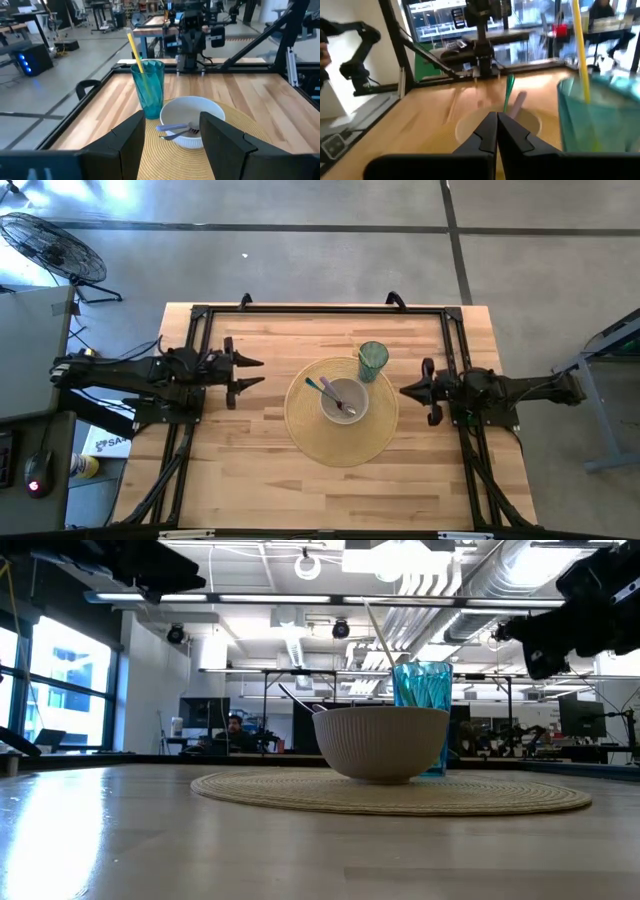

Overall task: Pick & Place Utensil
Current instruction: Return to Home Position

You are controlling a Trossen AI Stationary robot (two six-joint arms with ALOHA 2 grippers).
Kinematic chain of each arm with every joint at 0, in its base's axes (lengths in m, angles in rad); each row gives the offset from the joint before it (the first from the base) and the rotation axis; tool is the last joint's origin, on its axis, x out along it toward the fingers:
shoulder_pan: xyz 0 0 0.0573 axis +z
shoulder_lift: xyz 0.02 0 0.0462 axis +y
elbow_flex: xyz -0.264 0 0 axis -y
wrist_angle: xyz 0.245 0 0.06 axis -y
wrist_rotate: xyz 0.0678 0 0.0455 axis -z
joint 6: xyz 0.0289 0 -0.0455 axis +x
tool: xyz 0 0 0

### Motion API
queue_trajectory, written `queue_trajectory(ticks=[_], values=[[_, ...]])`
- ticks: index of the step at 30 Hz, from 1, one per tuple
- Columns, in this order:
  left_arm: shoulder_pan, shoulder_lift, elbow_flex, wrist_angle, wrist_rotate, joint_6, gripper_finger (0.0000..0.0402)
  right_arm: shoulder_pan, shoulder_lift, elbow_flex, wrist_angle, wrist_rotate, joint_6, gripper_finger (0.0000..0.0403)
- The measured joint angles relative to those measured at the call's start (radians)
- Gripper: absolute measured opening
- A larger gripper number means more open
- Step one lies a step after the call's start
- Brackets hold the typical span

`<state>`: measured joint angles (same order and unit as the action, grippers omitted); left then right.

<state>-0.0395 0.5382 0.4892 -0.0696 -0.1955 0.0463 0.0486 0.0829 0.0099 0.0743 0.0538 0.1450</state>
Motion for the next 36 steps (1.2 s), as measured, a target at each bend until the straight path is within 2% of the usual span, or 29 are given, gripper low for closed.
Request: queue_trajectory(ticks=[4, 10, 15, 21, 23, 25, 27, 33, 36], values=[[0.0, -0.031, -0.098, 0.111, 0.019, -0.001, 0.0186, 0.0, 0.011, 0.0, -0.04, 0.001, 0.088, 0.0001], [0.0, -0.119, -0.242, 0.239, 0.073, -0.002, 0.0185, 0.0, 0.022, 0.0, -0.042, 0.0, 0.06, 0.0007], [0.0, -0.244, -0.316, 0.231, 0.147, 0.0, 0.0185, 0.0, 0.022, 0.0, -0.043, 0.0, 0.057, 0.0008], [0.0, -0.455, -0.371, 0.088, 0.142, 0.038, 0.0185, 0.0, 0.022, 0.0, -0.045, 0.002, 0.057, 0.0003], [0.0, -0.526, -0.415, 0.089, 0.179, 0.048, 0.0185, 0.0, 0.022, 0.0, -0.045, 0.002, 0.057, 0.0003], [-0.001, -0.533, -0.468, 0.166, 0.191, 0.038, 0.0185, 0.0, 0.022, 0.0, -0.046, 0.002, 0.056, 0.0005], [0.0, -0.523, -0.47, 0.182, 0.169, 0.031, 0.0185, 0.0, 0.025, 0.0, -0.045, 0.002, 0.056, 0.0007], [0.0, -0.508, -0.475, 0.126, -0.024, 0.029, 0.0185, 0.0, 0.036, -0.001, -0.037, 0.004, 0.057, 0.0009], [0.0, -0.494, -0.475, 0.107, -0.028, 0.028, 0.0185, 0.0, 0.035, -0.001, -0.036, 0.004, 0.057, 0.0006]])
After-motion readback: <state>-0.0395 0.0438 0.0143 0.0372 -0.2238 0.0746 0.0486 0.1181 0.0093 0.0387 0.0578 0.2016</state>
